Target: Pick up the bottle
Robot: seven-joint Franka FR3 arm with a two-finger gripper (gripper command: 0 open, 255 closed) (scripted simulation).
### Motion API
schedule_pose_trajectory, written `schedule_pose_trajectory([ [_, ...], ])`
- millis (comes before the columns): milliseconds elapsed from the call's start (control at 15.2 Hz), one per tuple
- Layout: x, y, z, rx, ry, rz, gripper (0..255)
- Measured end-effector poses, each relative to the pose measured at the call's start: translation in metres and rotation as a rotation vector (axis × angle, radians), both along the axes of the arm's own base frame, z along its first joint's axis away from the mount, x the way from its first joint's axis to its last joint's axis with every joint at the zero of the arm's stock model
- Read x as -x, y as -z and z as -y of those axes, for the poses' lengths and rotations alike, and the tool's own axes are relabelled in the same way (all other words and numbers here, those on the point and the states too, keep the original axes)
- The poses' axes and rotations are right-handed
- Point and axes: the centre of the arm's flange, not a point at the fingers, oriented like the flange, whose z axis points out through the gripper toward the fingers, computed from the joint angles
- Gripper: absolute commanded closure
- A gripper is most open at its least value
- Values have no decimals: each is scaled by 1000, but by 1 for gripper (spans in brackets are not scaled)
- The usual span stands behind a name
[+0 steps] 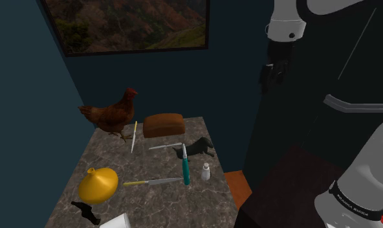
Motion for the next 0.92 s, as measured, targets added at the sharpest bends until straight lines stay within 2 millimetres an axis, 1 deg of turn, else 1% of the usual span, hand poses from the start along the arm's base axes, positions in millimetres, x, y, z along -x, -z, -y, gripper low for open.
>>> schedule_pose_trajectory([
  [528,-42,78,-53,8,48,20,0],
  [594,-46,90,-63,9,54,22,0],
  [660,-51,96,-71,10,60,25,0],
  [726,-57,108,-76,12,66,27,0],
  [924,-74,136,-94,15,84,35,0],
])
